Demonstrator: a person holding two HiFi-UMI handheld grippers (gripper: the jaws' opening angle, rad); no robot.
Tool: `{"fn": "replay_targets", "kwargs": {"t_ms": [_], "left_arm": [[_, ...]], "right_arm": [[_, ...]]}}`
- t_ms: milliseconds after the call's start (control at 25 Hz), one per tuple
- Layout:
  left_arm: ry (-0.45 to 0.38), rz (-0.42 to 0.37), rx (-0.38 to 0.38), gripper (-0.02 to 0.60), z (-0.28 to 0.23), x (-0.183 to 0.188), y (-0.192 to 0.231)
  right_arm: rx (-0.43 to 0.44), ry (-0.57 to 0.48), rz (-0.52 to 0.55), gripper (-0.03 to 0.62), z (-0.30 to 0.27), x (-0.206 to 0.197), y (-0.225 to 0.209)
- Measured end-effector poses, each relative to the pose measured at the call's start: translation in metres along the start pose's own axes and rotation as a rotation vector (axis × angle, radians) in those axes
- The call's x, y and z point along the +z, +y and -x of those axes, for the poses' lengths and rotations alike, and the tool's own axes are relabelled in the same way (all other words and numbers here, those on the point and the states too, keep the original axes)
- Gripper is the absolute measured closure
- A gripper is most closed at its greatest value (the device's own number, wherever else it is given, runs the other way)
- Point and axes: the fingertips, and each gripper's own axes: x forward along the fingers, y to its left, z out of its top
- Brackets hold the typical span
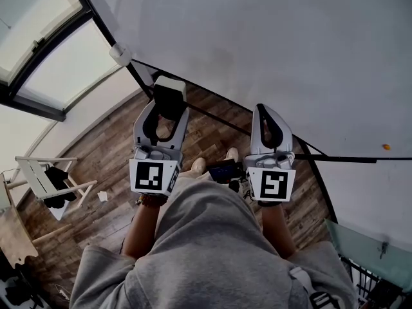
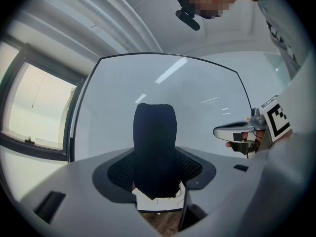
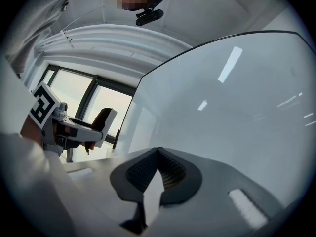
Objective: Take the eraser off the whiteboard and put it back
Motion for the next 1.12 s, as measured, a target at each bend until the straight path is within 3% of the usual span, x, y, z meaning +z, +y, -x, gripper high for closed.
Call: {"fn": "replay_targets", "kwargs": {"t_ms": [1120], "left_arm": [[0.001, -0.023, -0.038, 0.345, -0.026, 0.005, -0.012]], "right_arm": [[-0.019, 0.018, -0.023, 0.582, 0.001, -0.011, -0.023]]}}
